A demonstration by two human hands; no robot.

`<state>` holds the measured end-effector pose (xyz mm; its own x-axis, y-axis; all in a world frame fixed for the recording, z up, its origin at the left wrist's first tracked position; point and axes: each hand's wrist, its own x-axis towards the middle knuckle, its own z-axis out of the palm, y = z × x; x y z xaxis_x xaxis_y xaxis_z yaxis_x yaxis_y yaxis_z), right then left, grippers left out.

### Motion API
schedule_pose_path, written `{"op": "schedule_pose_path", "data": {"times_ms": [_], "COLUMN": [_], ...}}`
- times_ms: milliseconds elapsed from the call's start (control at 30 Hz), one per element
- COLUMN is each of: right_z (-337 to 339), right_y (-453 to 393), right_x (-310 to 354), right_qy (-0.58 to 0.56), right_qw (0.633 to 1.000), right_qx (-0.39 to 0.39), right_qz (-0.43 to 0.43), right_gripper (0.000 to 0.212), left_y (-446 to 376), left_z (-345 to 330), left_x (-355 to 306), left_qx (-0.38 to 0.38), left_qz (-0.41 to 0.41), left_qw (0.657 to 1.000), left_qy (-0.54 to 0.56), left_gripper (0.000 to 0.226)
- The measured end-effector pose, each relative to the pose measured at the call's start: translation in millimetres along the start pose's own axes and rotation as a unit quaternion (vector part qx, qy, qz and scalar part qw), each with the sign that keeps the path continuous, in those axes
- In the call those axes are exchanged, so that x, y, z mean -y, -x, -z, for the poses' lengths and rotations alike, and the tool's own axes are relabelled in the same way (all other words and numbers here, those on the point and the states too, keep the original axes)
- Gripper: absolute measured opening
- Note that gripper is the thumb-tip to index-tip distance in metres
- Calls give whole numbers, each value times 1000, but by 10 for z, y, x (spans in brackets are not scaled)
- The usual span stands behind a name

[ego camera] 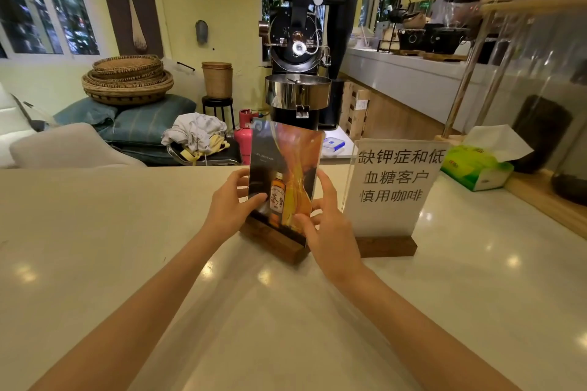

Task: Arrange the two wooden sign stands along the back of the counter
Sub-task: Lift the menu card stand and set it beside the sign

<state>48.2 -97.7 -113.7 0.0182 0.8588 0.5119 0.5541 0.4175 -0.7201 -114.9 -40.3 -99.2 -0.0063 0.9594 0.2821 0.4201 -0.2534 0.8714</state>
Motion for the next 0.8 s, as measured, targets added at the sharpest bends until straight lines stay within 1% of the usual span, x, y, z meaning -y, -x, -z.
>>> {"op": "schedule_pose_path", "data": {"times_ms": [167, 500, 667, 800], "right_z": [11, 1, 27, 65], "right_y": [74, 108, 118, 124], "right_x": [-79, -118, -74, -33], "right_qy": [24, 62, 59, 100], "right_qw": [1000, 997, 998, 995], "right_qx": [2, -10, 4, 14], "right_qz": [16, 48, 23, 25], "right_gripper": [69, 68, 66, 57], "left_y": [57, 171, 211, 221], "left_z": [-58, -127, -135, -132], "left_x": [-12, -2, -3, 9], "left_qx": [2, -3, 8, 16], "left_qz": [-2, -9, 1, 7], "left_qw": [1000, 1000, 1000, 1000], "left_qy": [23, 12, 18, 10], "left_gripper": [53, 61, 66, 69]}}
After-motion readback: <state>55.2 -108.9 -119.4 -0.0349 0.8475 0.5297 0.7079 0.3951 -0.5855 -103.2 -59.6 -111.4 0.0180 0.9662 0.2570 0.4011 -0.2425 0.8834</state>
